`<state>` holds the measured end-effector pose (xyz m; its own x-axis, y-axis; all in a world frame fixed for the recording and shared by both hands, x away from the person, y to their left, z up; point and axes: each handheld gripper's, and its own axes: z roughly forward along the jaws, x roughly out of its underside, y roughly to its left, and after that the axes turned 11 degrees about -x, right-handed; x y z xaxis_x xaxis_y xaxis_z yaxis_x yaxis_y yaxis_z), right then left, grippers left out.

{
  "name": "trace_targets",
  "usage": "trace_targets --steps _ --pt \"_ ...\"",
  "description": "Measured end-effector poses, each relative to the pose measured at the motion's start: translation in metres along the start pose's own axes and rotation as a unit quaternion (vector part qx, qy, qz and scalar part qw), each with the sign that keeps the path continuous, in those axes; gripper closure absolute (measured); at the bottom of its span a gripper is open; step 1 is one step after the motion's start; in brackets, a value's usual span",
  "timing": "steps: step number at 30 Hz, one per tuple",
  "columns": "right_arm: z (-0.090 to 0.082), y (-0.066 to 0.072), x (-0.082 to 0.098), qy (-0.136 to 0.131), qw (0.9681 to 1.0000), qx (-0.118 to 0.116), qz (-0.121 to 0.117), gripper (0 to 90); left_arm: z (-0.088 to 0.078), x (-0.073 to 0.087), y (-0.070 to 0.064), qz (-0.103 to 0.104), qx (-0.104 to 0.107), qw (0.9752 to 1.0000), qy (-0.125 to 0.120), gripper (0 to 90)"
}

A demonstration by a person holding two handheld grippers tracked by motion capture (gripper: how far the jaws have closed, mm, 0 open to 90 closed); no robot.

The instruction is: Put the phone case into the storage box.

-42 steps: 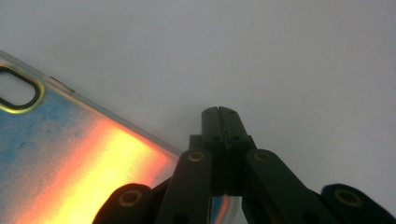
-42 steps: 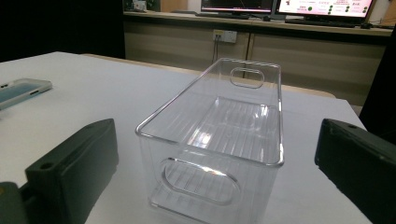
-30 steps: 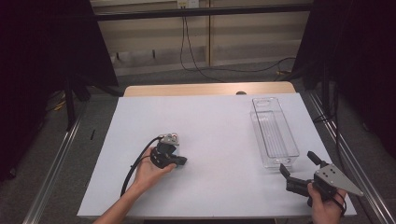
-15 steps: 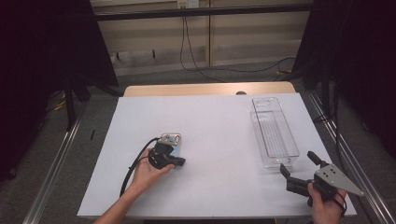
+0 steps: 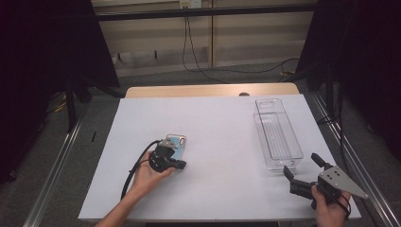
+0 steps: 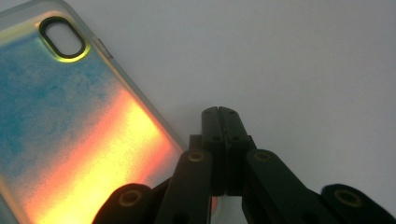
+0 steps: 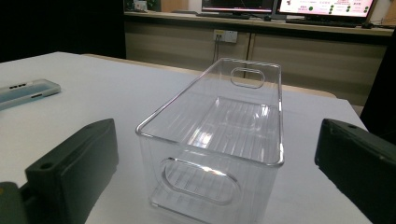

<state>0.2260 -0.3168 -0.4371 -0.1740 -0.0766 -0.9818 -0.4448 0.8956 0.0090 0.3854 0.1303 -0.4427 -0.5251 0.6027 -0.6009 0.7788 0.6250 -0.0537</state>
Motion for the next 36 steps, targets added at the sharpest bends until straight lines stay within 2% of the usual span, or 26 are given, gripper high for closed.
trace_targets --steps 14,16,20,36 --pt "0.000 0.000 0.000 0.000 1.0000 -0.001 0.000 0.0 -0.004 0.002 0.000 0.003 -0.006 1.0000 0.005 90.0" --pt "0.001 0.000 0.000 0.000 1.0000 -0.001 0.000 0.0 -0.005 0.002 0.001 0.010 -0.008 0.9999 0.011 90.0" --pt "0.001 0.000 0.000 -0.001 1.0000 -0.001 0.000 0.0 -0.007 0.003 0.000 0.007 -0.012 0.9998 0.015 90.0" --pt "0.000 -0.001 0.000 -0.001 1.0000 -0.001 0.000 0.0 -0.011 0.008 0.004 0.008 -0.005 0.9998 0.017 90.0"
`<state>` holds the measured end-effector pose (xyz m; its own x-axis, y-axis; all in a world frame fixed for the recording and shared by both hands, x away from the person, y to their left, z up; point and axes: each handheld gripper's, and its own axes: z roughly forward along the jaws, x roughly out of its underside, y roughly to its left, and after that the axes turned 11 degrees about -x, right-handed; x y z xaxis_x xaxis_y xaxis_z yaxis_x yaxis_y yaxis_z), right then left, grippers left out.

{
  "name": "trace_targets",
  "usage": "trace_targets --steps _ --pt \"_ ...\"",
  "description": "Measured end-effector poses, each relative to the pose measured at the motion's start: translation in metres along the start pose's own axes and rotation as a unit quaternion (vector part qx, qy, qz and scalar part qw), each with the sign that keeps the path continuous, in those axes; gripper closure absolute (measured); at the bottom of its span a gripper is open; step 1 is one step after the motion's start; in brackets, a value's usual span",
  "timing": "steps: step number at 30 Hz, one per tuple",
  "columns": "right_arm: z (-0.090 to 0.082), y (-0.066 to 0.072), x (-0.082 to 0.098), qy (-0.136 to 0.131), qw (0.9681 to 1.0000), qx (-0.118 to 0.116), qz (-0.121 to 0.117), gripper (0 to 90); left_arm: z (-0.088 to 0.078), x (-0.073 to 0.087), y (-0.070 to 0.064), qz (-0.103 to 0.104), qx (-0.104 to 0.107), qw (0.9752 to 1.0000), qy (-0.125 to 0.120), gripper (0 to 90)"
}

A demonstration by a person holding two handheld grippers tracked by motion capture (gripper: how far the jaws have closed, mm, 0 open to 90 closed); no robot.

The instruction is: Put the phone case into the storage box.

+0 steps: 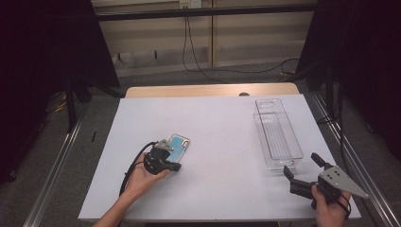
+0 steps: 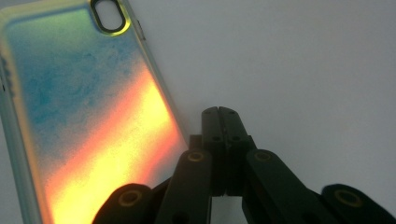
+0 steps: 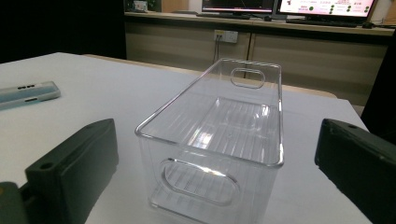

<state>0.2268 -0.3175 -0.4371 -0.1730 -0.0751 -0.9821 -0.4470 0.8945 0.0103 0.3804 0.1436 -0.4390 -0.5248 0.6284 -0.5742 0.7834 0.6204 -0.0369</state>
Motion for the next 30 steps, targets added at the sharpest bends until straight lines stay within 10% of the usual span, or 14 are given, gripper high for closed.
trace_targets --steps 10,20,30 --pt "0.001 0.000 0.000 0.002 1.0000 0.000 0.001 0.0 -0.001 0.000 -0.002 -0.006 0.006 0.9999 -0.009 88.1" --pt "0.000 0.000 0.000 0.001 1.0000 0.001 0.000 0.0 -0.016 -0.002 -0.006 -0.002 0.003 0.9959 -0.091 80.8" --pt "0.001 -0.001 0.000 0.001 1.0000 -0.001 0.001 0.0 -0.017 -0.004 -0.010 0.001 -0.005 0.9954 -0.096 56.3"
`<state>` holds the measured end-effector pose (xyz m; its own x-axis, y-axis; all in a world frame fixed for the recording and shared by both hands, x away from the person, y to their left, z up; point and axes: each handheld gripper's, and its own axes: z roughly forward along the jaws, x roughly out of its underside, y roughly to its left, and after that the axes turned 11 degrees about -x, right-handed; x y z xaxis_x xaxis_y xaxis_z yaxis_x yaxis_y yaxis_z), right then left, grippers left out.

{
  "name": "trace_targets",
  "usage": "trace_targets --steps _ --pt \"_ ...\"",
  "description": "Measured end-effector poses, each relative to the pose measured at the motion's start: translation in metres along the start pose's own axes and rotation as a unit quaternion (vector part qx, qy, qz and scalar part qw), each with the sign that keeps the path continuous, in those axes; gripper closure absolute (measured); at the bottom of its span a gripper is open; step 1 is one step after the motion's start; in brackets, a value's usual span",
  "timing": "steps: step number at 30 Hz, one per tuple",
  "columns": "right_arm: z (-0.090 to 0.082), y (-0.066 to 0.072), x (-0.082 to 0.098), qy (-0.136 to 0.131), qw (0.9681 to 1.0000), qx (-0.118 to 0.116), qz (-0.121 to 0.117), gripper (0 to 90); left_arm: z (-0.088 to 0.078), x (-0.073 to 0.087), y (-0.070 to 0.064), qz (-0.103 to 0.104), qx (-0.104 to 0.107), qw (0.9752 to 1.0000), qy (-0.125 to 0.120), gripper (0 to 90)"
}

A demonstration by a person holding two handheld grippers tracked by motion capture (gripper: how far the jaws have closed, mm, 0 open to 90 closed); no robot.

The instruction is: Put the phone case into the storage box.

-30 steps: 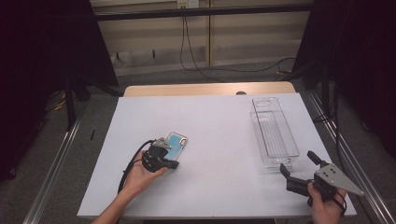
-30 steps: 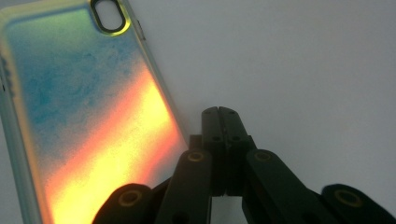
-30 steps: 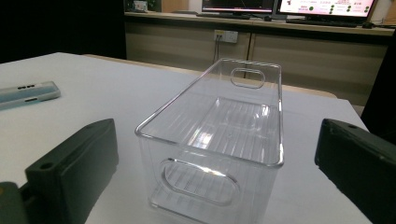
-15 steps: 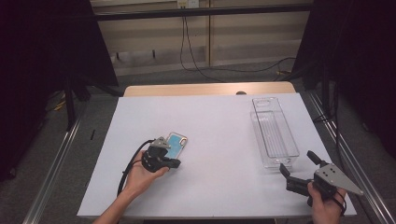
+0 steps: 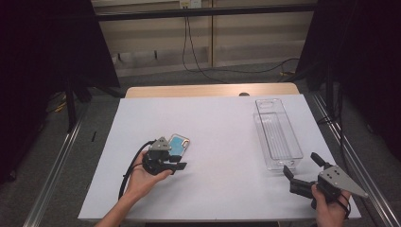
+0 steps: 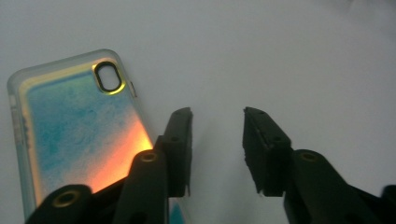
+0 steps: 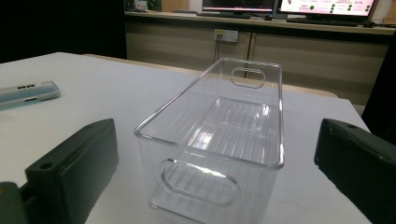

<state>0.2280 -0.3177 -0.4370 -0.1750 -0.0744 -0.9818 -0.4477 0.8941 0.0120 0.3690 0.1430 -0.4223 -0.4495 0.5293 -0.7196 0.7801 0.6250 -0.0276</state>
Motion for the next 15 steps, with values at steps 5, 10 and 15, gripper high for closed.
trace_targets --steps 5,10,15 --pt "0.000 -0.001 0.000 -0.001 1.0000 0.001 0.002 0.0 -0.008 -0.001 0.003 -0.011 -0.015 0.9996 -0.020 41.1" --pt "0.000 -0.001 0.000 0.000 1.0000 0.002 0.001 0.0 -0.014 0.000 0.007 -0.024 -0.035 0.9987 -0.029 25.5" --pt "0.000 0.000 0.000 0.000 1.0000 0.000 0.000 0.0 -0.019 0.001 0.010 -0.026 -0.043 0.9983 -0.029 13.5"
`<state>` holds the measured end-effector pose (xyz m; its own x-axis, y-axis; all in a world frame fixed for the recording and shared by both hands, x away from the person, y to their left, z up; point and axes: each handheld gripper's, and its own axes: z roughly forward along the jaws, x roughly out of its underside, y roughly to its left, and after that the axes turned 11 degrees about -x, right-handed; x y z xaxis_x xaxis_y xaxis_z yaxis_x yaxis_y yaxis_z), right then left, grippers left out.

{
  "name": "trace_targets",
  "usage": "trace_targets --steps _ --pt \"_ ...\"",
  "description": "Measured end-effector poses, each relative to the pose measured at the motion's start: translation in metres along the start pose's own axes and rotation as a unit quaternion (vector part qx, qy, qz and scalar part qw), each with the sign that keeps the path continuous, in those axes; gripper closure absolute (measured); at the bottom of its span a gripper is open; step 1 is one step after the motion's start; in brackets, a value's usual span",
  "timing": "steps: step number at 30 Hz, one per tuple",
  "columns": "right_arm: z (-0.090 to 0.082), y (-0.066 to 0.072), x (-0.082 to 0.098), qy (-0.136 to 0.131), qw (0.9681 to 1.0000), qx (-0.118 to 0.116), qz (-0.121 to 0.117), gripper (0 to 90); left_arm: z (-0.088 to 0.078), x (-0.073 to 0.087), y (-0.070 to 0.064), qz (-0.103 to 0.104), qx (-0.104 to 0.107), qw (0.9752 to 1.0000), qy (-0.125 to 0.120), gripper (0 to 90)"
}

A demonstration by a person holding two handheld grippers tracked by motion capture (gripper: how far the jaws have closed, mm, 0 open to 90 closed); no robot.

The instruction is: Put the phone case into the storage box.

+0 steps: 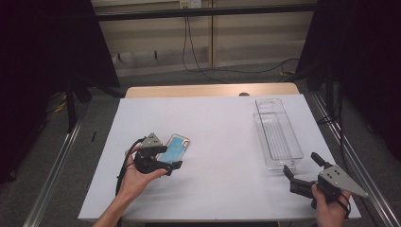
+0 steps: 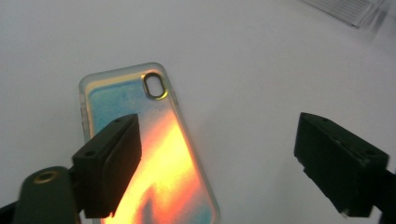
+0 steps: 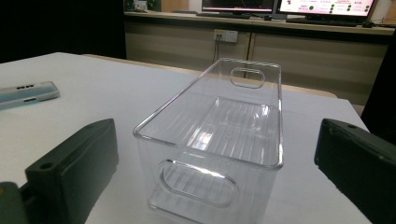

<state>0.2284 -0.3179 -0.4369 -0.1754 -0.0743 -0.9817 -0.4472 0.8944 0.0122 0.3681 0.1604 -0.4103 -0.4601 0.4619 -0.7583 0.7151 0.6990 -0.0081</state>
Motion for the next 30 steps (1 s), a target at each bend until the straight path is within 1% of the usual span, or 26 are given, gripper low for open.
trace_targets --steps 1,2,3,4,5,6,7,8,9,10,11,12,13,16,17,18,20,21,22,23,25,26,27,28,29,30 --pt "0.000 0.000 0.000 0.000 1.0000 0.000 0.000 0.0 0.000 0.000 0.000 0.000 0.000 1.0000 0.000 13.3" --pt "0.000 0.000 0.000 -0.001 1.0000 0.000 0.001 0.0 0.000 0.000 0.000 -0.003 -0.006 1.0000 0.001 12.3" --pt "0.000 0.000 0.000 -0.001 1.0000 0.001 0.001 0.0 0.000 0.000 0.002 -0.003 -0.005 1.0000 0.003 11.0" --pt "0.000 0.000 0.000 -0.001 1.0000 0.001 0.002 0.0 0.001 0.001 0.003 -0.010 -0.006 0.9999 0.002 10.1" --pt "0.000 0.000 0.000 -0.001 1.0000 0.001 0.002 0.0 0.001 0.001 0.005 -0.021 -0.007 0.9997 0.005 9.9" --pt "0.000 0.000 0.000 -0.001 1.0000 0.001 0.002 0.0 0.001 0.001 0.005 -0.021 -0.007 0.9997 0.005 9.8" --pt "0.000 0.000 0.000 -0.001 1.0000 0.001 0.001 0.0 0.002 0.000 0.007 -0.026 -0.011 0.9995 0.009 9.8" --pt "0.000 0.000 0.000 -0.001 1.0000 0.001 0.001 0.0 0.005 0.000 0.012 -0.036 0.000 0.9993 0.015 8.7" --pt "0.000 0.000 0.000 -0.001 1.0000 0.000 0.001 0.0 0.005 0.000 0.012 -0.036 0.000 0.9993 0.015 7.8" --pt "-0.001 0.000 0.000 -0.001 1.0000 0.000 0.002 0.0 0.006 0.000 0.015 -0.032 -0.009 0.9990 0.030 6.3" --pt "-0.001 0.000 0.000 -0.001 1.0000 0.000 0.002 0.0 0.006 0.000 0.015 -0.032 -0.009 0.9990 0.030 5.4" --pt "-0.001 0.000 0.000 -0.001 1.0000 0.000 0.001 0.0 0.008 0.000 0.017 -0.026 -0.034 0.9984 0.038 5.3" --pt "-0.001 0.000 0.000 -0.001 1.0000 0.001 0.001 0.0 0.009 0.000 0.019 -0.033 -0.037 0.9977 0.046 5.3" --pt "-0.001 0.000 0.000 -0.001 1.0000 0.000 0.001 0.0 0.010 0.000 0.021 -0.035 -0.041 0.9972 0.052 5.2" --pt "0.000 0.000 0.000 -0.001 1.0000 0.000 0.001 0.0 0.011 -0.001 0.023 -0.035 -0.049 0.9967 0.055 5.2" --pt "0.000 0.000 0.000 0.000 1.0000 0.000 0.001 0.0 0.012 -0.001 0.024 -0.036 -0.050 0.9963 0.059 5.2" --pt "0.000 -0.001 0.000 0.000 1.0000 0.001 0.001 0.0 0.015 -0.004 0.026 -0.030 -0.054 0.9955 0.072 5.2" --pt "0.000 -0.001 0.000 0.000 1.0000 0.000 0.001 0.0 0.015 -0.004 0.026 -0.030 -0.054 0.9955 0.072 5.3" --pt "0.000 0.000 0.000 0.000 1.0000 0.000 0.001 0.0 0.018 -0.006 0.027 -0.029 -0.059 0.9949 0.077 5.4" --pt "0.000 0.000 0.000 0.001 1.0000 0.000 0.001 0.0 0.020 -0.007 0.028 -0.033 -0.060 0.9944 0.080 5.4" --pt "0.000 -0.001 0.000 0.001 1.0000 0.001 0.001 0.0 0.023 -0.009 0.029 -0.028 -0.059 0.9940 0.088 5.6" --pt "0.000 0.000 0.000 0.001 1.0000 0.001 0.001 0.0 0.023 -0.009 0.029 -0.028 -0.059 0.9940 0.088 6.5" --pt "0.001 -0.001 0.000 0.001 1.0000 0.002 0.001 0.0 0.026 -0.010 0.030 -0.028 -0.060 0.9933 0.094 7.0" --pt "0.001 0.000 0.000 0.001 1.0000 0.001 0.001 0.0 0.028 -0.011 0.030 -0.026 -0.055 0.9927 0.104 7.0" --pt "0.001 0.000 0.000 0.000 1.0000 0.001 0.001 0.0 0.030 -0.013 0.030 -0.019 -0.057 0.9917 0.114 7.0" --pt "0.001 0.000 0.000 0.001 1.0000 0.001 0.000 0.0 0.032 -0.014 0.030 -0.020 -0.057 0.9913 0.117 6.9"
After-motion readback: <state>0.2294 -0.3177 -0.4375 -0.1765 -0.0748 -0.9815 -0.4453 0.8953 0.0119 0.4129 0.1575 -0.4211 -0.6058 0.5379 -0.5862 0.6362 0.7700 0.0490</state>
